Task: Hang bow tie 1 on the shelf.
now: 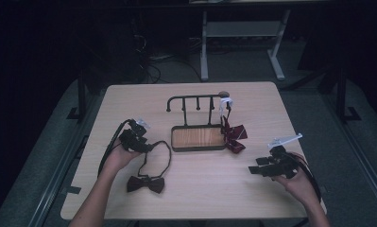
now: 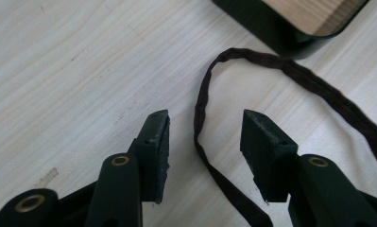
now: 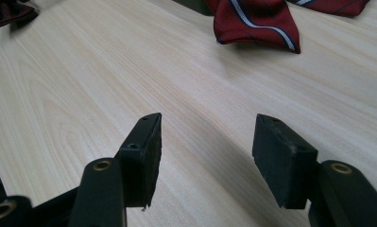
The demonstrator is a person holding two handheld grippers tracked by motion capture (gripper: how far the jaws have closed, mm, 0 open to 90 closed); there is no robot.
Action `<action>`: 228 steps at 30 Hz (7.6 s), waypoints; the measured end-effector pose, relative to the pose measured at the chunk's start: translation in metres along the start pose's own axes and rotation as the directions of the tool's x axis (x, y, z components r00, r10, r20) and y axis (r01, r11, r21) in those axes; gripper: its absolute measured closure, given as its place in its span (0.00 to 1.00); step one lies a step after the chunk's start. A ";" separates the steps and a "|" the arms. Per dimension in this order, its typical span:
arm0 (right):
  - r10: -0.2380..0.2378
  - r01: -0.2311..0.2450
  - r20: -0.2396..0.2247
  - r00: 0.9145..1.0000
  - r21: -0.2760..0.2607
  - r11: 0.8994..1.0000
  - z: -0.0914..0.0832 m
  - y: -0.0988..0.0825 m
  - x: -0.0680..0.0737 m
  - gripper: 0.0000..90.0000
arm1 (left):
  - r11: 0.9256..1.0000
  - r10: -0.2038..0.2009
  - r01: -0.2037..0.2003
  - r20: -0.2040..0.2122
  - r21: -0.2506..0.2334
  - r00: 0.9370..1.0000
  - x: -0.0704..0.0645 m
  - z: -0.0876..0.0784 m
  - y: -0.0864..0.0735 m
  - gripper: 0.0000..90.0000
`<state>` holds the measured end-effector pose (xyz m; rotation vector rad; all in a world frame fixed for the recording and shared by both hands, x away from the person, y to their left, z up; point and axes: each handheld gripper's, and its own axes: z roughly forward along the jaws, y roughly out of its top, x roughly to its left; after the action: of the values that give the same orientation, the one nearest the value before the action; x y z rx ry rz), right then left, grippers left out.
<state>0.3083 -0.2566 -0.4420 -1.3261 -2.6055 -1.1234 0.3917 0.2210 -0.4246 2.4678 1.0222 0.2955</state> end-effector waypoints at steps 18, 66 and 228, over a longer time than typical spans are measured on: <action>-0.017 0.017 0.004 1.000 -0.006 1.000 -0.001 0.001 0.003 0.48 | 1.000 -0.009 0.009 0.001 0.019 1.000 0.006 0.008 0.001 0.74; -0.017 0.017 0.001 1.000 -0.024 1.000 -0.001 -0.001 0.001 0.48 | 0.997 0.009 -0.013 0.055 0.078 0.998 0.007 0.015 -0.001 0.99; 0.018 -0.016 0.026 0.999 -0.068 0.998 -0.009 -0.015 -0.014 0.46 | 0.950 0.301 -0.289 0.103 -0.119 0.948 -0.041 -0.149 0.070 0.99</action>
<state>0.3038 -0.2772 -0.4489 -1.3831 -2.5914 -1.2104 0.3525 0.1962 -0.2617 2.5067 0.5711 0.2819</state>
